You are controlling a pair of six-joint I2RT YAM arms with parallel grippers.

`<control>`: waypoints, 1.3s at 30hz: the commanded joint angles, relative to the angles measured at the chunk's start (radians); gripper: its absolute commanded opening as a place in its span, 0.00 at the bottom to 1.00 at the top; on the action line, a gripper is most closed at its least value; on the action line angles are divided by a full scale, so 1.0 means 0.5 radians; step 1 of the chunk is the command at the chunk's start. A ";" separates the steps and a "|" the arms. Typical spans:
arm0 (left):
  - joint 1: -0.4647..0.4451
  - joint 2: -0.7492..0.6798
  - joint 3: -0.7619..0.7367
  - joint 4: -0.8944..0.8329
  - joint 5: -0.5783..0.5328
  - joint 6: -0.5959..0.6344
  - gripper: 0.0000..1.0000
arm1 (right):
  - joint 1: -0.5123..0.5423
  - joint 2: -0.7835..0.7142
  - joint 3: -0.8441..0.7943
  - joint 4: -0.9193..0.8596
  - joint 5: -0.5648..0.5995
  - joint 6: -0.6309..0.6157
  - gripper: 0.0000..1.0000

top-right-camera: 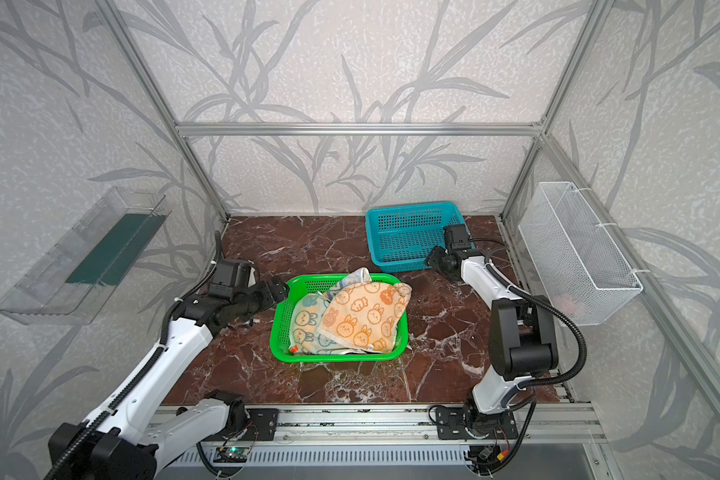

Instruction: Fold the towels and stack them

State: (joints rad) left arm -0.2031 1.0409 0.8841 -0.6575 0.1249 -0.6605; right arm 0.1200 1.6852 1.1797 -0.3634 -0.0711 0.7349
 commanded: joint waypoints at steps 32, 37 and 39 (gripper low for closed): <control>-0.212 0.717 0.674 0.296 -0.082 0.059 0.99 | -0.226 0.889 1.483 -0.857 0.700 -1.161 0.89; -0.235 0.776 0.665 0.251 -0.080 0.075 0.99 | -0.240 1.020 1.591 -0.868 0.623 -1.201 0.83; -0.235 0.764 0.647 0.247 -0.081 0.080 0.99 | -0.240 1.051 1.618 -0.873 0.592 -1.216 0.78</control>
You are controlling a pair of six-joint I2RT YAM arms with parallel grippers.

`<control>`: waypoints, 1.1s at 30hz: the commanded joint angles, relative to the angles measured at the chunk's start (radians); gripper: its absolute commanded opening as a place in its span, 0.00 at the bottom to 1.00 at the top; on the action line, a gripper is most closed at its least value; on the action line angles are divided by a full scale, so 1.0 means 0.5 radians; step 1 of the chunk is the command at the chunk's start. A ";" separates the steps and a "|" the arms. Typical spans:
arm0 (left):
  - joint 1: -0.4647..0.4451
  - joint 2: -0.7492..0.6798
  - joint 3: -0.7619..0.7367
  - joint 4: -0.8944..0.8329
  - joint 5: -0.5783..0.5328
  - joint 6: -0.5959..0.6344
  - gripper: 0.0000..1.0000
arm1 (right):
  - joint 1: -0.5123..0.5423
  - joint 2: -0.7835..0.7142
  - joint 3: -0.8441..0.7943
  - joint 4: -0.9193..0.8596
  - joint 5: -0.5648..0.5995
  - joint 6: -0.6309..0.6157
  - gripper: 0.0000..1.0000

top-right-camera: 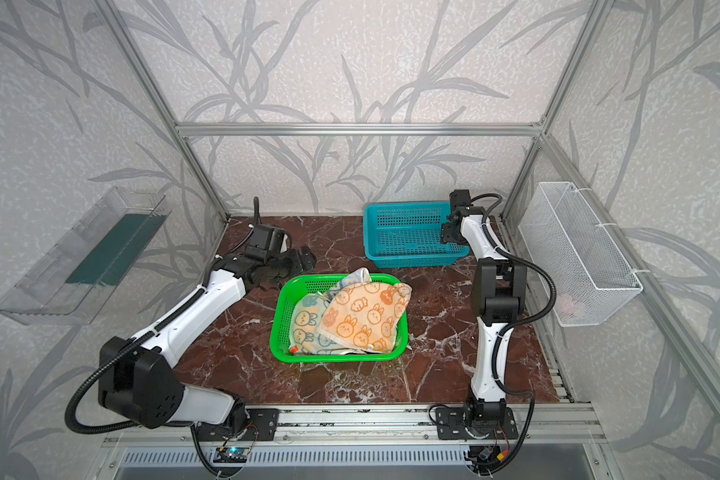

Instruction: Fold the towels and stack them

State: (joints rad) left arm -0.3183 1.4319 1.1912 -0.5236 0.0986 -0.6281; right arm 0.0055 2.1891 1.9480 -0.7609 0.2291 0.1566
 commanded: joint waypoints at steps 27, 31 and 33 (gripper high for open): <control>0.024 -0.212 -0.009 -0.111 -0.090 0.122 0.99 | 0.368 -0.123 -0.144 -0.080 -0.152 -0.089 0.31; 0.073 -0.253 -0.031 -0.139 -0.086 0.123 0.99 | 0.478 -0.090 -0.083 -0.164 -0.089 -0.031 0.31; 0.112 -0.266 -0.049 -0.161 -0.054 0.103 0.99 | 0.537 -0.059 -0.018 -0.234 -0.093 0.046 0.30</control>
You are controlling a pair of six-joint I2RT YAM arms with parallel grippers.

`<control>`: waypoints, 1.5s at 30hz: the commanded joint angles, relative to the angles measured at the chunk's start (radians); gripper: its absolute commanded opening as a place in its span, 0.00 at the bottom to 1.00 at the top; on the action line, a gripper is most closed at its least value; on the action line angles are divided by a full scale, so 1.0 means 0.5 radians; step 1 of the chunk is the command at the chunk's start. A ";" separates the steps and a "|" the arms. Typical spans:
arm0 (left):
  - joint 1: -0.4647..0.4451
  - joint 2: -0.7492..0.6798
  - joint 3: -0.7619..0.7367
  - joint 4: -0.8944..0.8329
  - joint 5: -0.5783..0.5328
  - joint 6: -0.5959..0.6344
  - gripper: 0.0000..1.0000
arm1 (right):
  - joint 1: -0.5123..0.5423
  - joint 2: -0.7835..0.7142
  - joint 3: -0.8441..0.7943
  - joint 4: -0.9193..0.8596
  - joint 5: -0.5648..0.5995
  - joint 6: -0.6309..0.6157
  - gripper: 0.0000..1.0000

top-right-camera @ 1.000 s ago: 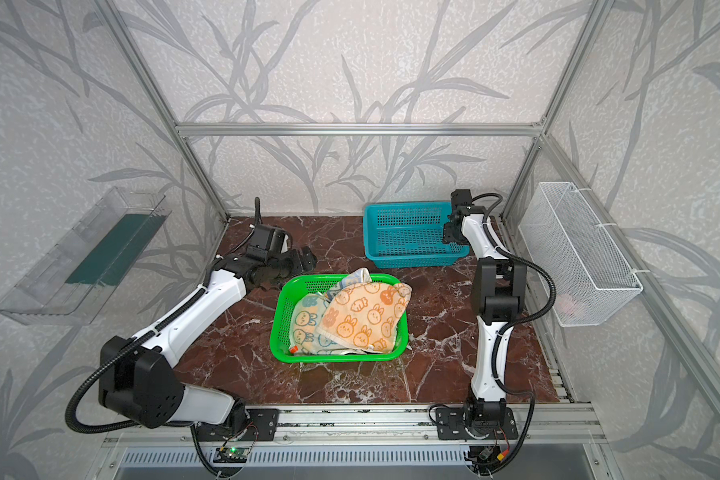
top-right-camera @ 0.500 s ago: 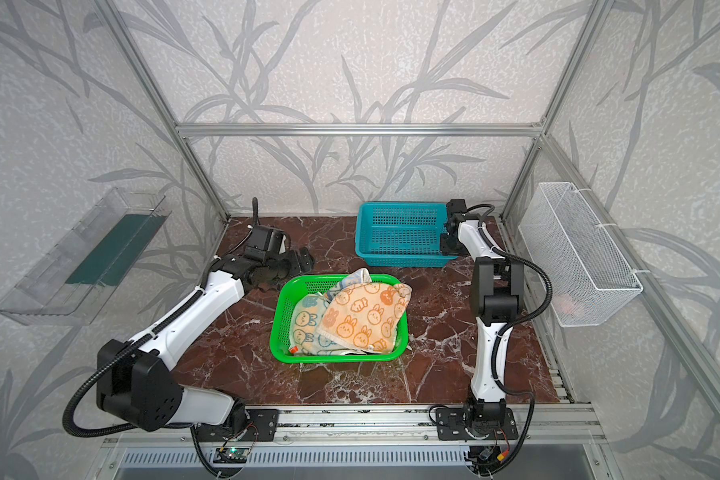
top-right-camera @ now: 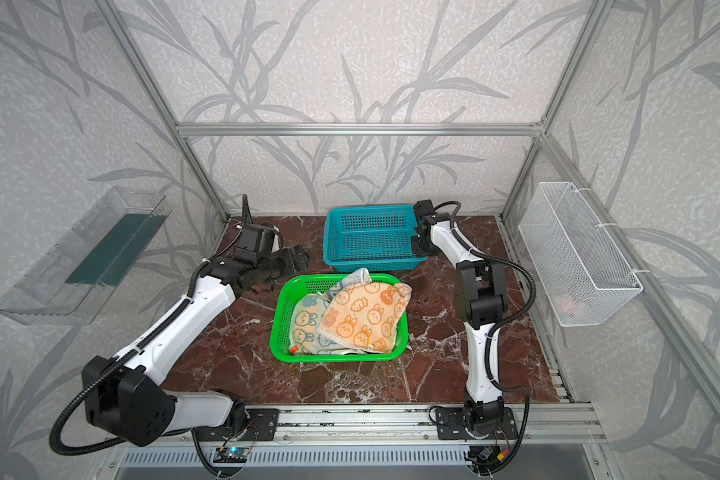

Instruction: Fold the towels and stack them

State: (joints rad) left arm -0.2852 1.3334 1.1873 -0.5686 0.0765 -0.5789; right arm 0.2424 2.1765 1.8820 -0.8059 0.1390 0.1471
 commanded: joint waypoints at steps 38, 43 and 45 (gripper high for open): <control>0.512 -0.057 0.018 -0.321 0.218 -0.211 0.99 | 0.834 0.944 1.656 -0.378 -0.057 0.788 0.54; 0.492 0.051 0.178 -0.365 0.226 -0.164 0.99 | 0.751 0.803 1.658 -0.376 -0.096 0.729 0.72; 0.472 0.106 0.260 -0.387 0.227 -0.131 0.99 | 0.706 0.741 1.656 -0.409 -0.097 0.700 0.80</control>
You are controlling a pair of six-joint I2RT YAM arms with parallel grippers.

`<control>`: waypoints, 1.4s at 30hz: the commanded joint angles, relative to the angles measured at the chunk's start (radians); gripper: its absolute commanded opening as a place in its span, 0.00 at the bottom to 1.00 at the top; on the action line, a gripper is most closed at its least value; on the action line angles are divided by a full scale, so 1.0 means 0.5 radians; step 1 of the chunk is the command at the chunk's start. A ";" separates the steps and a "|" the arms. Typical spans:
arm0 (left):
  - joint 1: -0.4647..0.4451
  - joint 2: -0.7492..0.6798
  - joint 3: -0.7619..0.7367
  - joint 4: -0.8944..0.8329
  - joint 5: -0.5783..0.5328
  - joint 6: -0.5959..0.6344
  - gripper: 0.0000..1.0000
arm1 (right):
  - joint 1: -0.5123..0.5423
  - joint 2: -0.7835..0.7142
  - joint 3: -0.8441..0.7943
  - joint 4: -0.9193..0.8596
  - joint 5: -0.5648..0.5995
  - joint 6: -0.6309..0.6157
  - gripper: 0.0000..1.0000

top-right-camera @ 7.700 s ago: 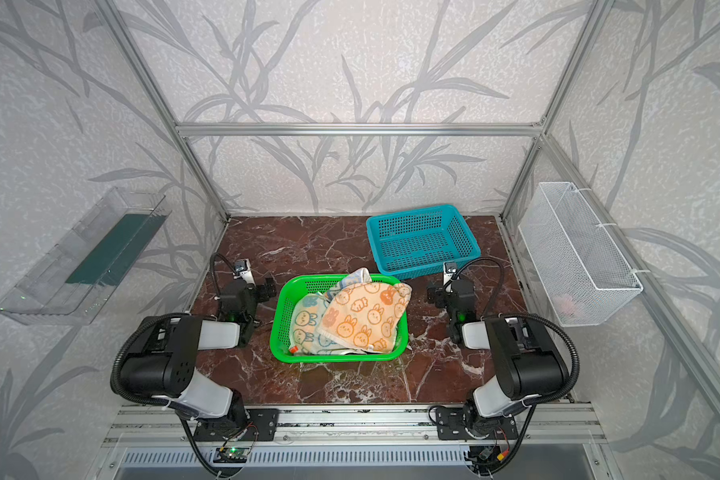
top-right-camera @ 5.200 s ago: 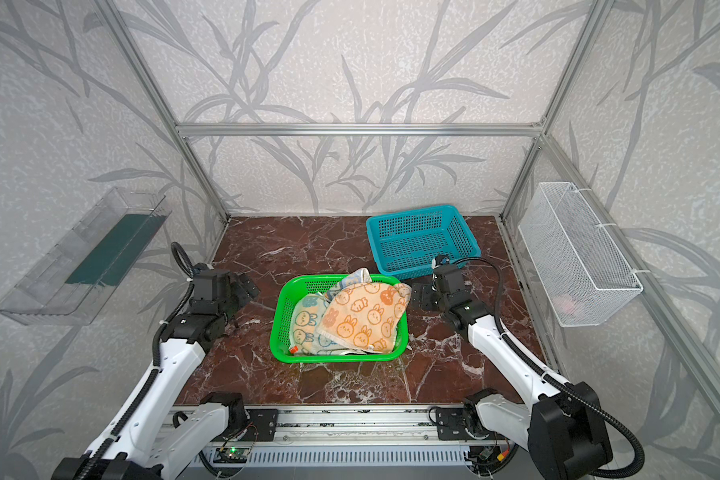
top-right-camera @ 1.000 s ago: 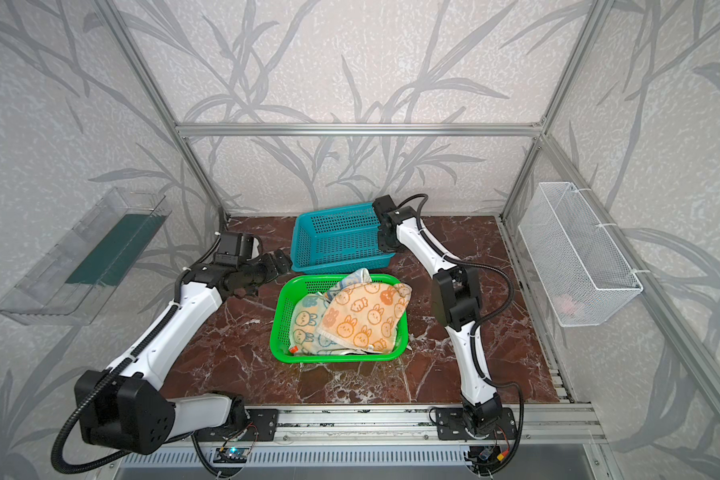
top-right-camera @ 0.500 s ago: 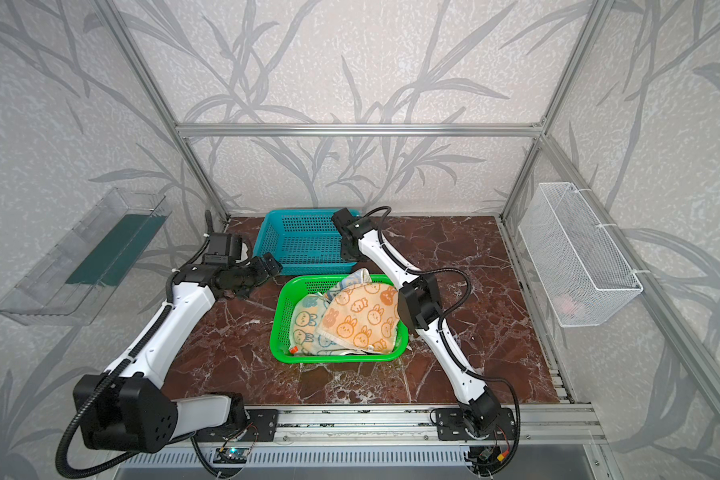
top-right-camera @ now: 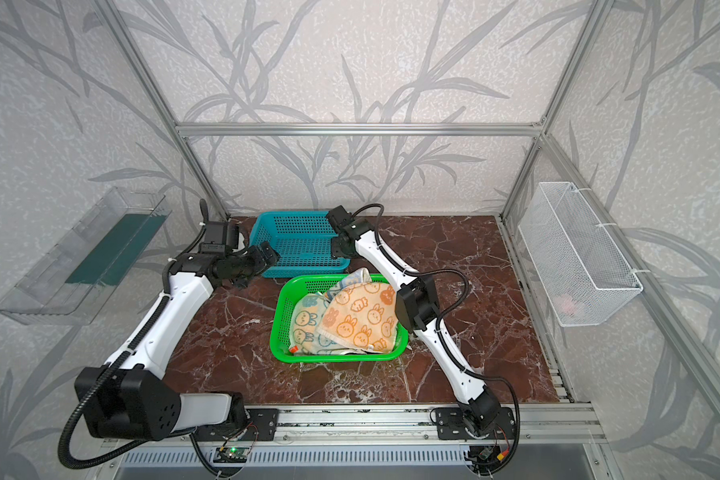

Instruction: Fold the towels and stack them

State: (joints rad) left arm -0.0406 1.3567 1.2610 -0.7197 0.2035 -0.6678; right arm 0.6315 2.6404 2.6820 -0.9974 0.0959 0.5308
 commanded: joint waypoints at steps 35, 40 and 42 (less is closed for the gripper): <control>-0.978 2.046 2.393 -0.790 -0.616 0.689 0.96 | -1.010 -2.308 -2.676 0.563 -0.459 -0.467 0.99; -0.985 2.155 2.426 -0.760 -0.685 0.624 0.78 | -1.018 -2.365 -2.766 0.612 -0.507 -0.447 0.99; -0.983 2.200 2.443 -0.747 -0.686 0.614 0.71 | -1.018 -2.372 -2.780 0.620 -0.516 -0.438 0.99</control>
State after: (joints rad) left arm -0.5423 2.4283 2.4428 -1.0901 -0.0978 -0.3405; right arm 0.1272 1.4937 1.3029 -0.7158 -0.1349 0.3168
